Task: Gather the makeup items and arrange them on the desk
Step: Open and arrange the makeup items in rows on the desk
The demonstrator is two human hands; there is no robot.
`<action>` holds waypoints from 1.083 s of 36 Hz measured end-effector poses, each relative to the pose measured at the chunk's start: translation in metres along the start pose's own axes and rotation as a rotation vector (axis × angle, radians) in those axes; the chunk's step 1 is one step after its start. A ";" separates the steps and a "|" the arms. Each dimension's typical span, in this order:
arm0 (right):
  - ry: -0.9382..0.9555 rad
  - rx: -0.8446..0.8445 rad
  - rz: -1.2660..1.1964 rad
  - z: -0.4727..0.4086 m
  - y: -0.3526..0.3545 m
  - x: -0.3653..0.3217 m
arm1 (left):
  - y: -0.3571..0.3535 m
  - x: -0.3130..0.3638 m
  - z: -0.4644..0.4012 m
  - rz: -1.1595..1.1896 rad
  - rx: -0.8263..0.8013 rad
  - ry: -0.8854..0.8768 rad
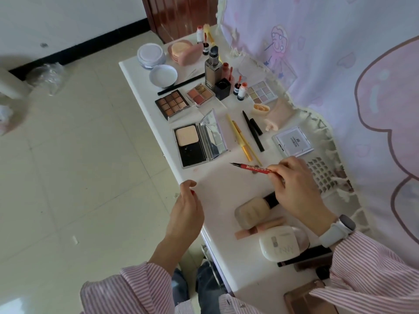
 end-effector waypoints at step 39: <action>0.439 0.052 0.047 -0.021 -0.045 -0.058 | -0.010 0.023 -0.028 -0.541 0.442 -0.532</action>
Point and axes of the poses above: each hand's wrist, its own z-axis away from the middle knuckle, its own y-axis out of the back of the hand, x = y × z, the point moved 7 cm from there along -z, towards the middle knuckle, and after that the axes turned 14 degrees about -y, right-handed, at the moved point
